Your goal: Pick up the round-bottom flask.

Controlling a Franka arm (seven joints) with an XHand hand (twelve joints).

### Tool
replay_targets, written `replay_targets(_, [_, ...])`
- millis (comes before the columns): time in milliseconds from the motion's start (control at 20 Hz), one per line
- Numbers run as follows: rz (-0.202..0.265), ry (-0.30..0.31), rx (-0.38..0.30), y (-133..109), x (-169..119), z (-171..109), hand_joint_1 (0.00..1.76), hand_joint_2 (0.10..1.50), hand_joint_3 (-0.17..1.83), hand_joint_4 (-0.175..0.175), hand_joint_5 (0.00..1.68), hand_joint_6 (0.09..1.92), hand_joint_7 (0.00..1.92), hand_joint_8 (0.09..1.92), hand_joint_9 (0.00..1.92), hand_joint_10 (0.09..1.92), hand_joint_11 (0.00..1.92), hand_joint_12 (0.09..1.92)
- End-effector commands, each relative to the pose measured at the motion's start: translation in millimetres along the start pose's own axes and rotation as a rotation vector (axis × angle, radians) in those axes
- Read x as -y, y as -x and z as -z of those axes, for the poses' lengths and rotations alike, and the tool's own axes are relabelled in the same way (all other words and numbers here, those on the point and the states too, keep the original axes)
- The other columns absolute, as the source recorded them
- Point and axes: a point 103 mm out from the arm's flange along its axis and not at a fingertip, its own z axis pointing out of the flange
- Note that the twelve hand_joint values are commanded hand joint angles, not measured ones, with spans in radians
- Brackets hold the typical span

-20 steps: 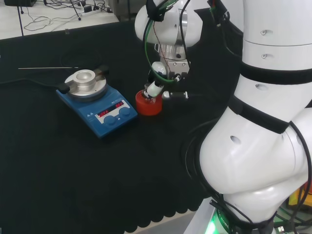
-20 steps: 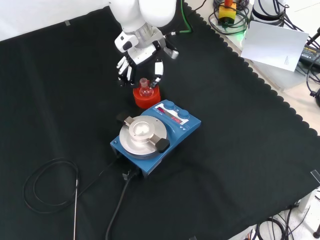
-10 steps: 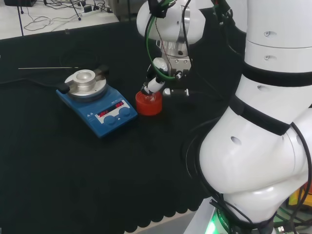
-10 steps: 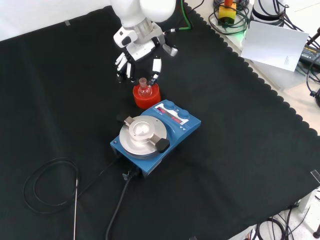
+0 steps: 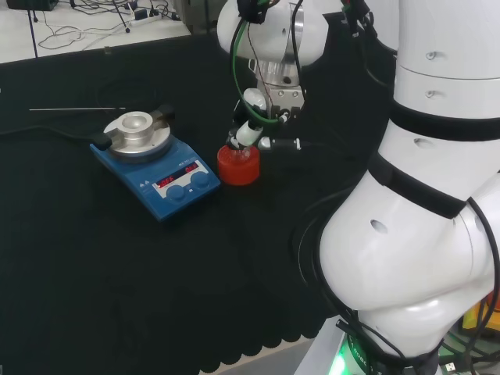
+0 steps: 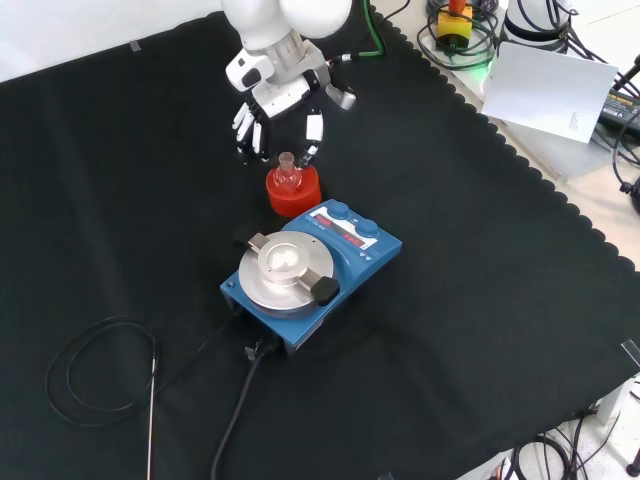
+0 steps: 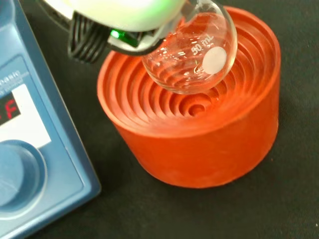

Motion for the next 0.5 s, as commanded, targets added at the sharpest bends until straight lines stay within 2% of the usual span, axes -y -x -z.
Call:
replay_targets(50, [0.003,0.014,0.002,-14,6,28,1.12,0.62,0.85,0.082,1.15,0.99,0.54,0.67,0.75,0.56,0.49,1.29])
replay_targets(150, [-0.002,0.022,-0.017,-21,10,41,1.12,0.62,0.86,0.074,1.15,1.0,0.54,0.67,0.75,0.56,0.5,1.29])
replay_targets(500, [0.015,0.06,0.008,-47,18,76,1.12,0.61,0.87,0.057,1.15,1.0,0.53,0.67,0.76,0.55,0.5,1.29])
